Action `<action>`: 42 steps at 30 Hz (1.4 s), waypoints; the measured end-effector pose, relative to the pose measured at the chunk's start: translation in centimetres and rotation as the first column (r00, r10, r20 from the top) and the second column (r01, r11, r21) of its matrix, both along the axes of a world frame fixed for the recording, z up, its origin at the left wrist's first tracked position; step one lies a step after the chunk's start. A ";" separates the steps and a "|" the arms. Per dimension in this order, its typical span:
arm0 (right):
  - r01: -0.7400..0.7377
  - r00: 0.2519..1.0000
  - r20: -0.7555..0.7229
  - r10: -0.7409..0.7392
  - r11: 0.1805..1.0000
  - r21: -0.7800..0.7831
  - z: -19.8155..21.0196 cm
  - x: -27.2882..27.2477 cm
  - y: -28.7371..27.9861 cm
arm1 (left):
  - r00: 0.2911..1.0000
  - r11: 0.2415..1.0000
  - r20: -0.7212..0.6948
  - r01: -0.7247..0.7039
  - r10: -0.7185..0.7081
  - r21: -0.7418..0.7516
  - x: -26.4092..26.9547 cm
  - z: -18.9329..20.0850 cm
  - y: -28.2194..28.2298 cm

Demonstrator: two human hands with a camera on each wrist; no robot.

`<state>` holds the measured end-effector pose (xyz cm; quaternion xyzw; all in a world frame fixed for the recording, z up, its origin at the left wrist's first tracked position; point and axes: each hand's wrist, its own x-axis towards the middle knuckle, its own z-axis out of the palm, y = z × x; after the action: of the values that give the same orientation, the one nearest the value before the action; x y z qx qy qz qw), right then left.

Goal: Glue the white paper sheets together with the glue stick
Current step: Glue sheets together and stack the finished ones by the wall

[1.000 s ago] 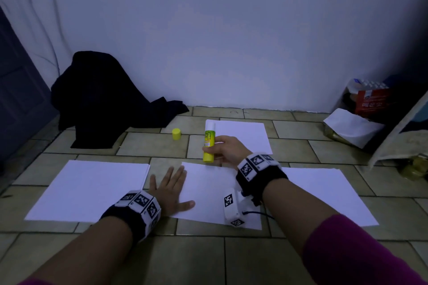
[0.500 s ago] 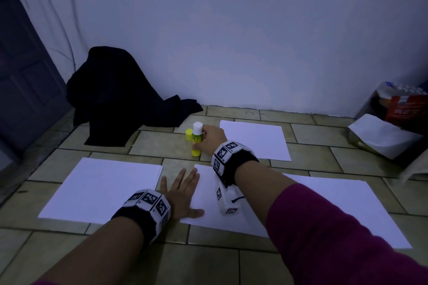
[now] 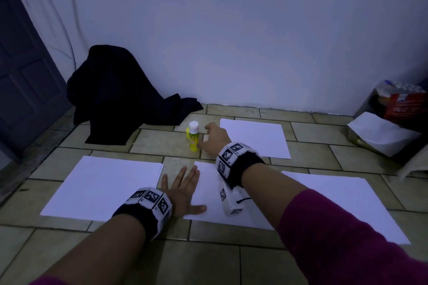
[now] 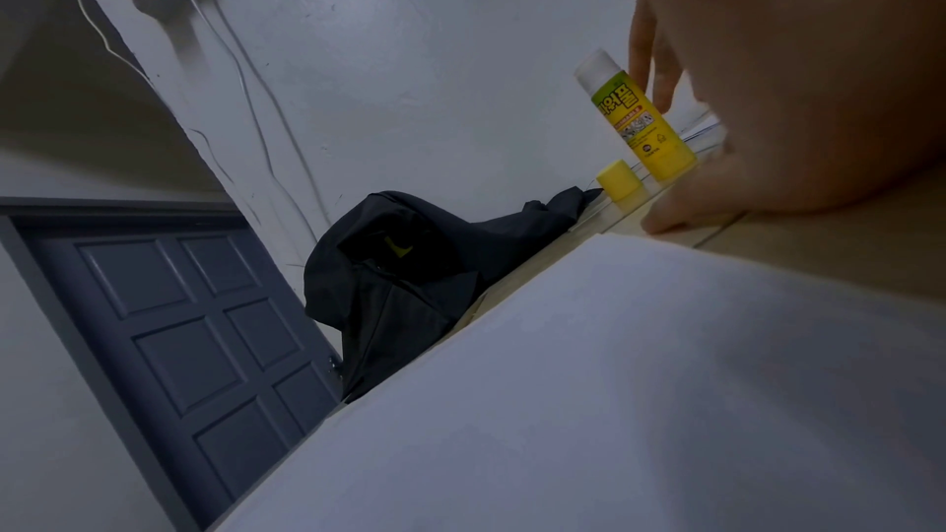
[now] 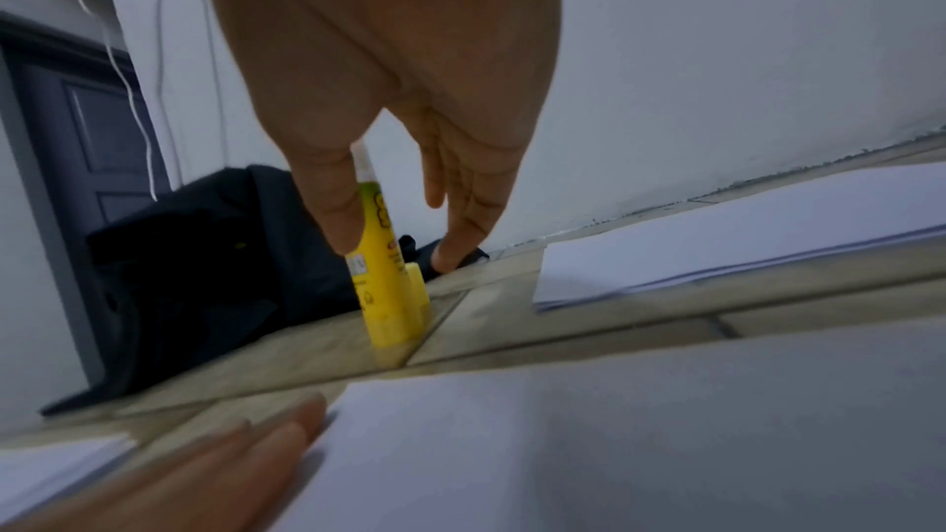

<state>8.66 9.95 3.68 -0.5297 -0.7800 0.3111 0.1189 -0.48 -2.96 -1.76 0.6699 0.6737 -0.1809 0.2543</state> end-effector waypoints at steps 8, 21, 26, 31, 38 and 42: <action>-0.124 0.895 0.405 0.186 0.977 -0.174 4.0 11.8 -2.0 | 0.999 0.999 0.034 -0.040 0.040 0.003 0.5 1.0 -0.2; 0.205 0.756 0.654 -0.006 0.952 -0.228 -1.8 26.5 -6.6 | 1.000 1.000 -0.020 0.020 -0.020 0.005 0.5 1.0 -0.7; 0.186 0.792 0.611 0.001 0.952 -0.243 -2.2 27.2 -6.4 | 0.999 0.999 0.002 0.033 -0.033 -0.019 0.3 1.0 -0.5; 0.182 0.853 0.521 -0.023 0.949 -0.256 -1.6 27.7 -6.7 | 0.999 0.999 0.023 0.037 -0.037 -0.021 0.3 1.3 -0.7; 0.288 0.902 0.350 -0.254 0.957 -0.047 -0.1 29.2 -6.0 | 0.998 1.000 0.058 0.006 -0.005 -0.007 0.4 1.5 -0.9; 0.434 0.847 0.283 -0.450 0.893 0.120 1.6 29.6 -5.9 | 0.997 0.999 0.070 0.045 -0.043 -0.024 0.0 0.9 -0.6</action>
<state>38.25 4.07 5.31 -0.7329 -0.6539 0.1700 0.0796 -0.49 -3.59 -0.82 0.6873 0.6470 -0.1715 0.2821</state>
